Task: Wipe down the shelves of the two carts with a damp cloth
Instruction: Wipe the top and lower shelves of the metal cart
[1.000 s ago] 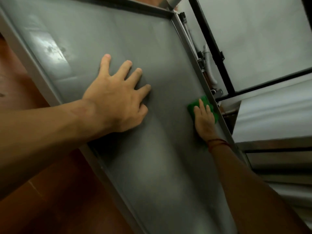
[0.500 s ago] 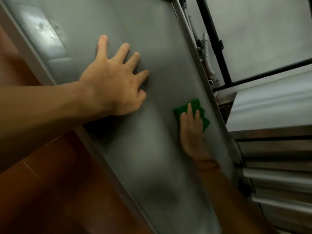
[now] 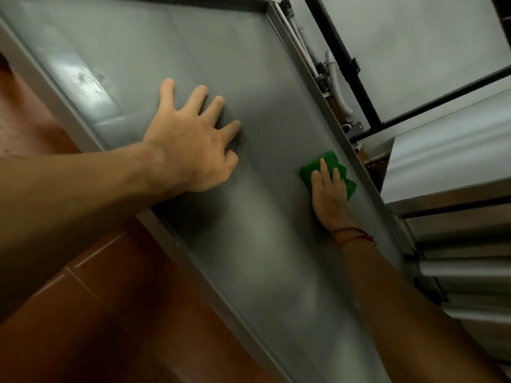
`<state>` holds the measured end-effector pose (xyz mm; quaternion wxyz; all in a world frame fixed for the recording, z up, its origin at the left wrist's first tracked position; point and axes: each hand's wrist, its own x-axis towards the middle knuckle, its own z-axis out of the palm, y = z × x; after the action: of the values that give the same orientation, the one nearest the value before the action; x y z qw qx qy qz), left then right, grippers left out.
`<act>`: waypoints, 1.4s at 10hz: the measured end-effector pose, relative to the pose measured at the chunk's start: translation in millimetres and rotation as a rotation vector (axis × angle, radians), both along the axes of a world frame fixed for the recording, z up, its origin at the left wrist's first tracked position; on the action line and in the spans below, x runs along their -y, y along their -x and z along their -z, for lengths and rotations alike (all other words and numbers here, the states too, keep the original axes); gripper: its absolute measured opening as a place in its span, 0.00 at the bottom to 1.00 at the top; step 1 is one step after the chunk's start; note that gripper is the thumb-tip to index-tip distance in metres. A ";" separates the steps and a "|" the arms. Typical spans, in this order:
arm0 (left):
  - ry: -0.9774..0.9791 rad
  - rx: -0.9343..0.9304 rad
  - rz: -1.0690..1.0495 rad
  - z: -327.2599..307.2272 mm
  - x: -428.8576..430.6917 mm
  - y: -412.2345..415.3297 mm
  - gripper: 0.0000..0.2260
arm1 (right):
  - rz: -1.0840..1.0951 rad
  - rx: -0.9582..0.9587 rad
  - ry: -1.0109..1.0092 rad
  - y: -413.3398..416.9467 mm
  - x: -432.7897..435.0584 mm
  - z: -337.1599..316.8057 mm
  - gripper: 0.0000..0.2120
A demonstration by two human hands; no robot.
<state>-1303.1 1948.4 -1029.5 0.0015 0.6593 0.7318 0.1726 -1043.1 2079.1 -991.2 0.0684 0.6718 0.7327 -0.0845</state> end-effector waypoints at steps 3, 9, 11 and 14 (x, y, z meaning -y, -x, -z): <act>0.179 -0.107 -0.001 -19.0 4.5 -1.8 0.28 | -0.092 0.006 0.099 16.7 122.5 -9.3 0.27; 0.631 0.084 0.530 -138.5 42.8 -88.2 0.13 | -0.209 -0.084 0.306 20.8 238.6 -47.5 0.26; 0.580 0.262 0.680 -112.2 54.1 -120.3 0.15 | -0.203 -0.063 0.204 14.4 257.4 -58.1 0.25; 0.344 -0.127 0.678 -45.2 75.8 -133.8 0.29 | 0.220 0.096 0.310 -76.4 310.0 -117.0 0.26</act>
<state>-1169.3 1872.6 -984.4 0.1237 0.8633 0.4893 -0.0042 -966.8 1769.1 -874.2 0.1962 0.7324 0.6291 -0.1712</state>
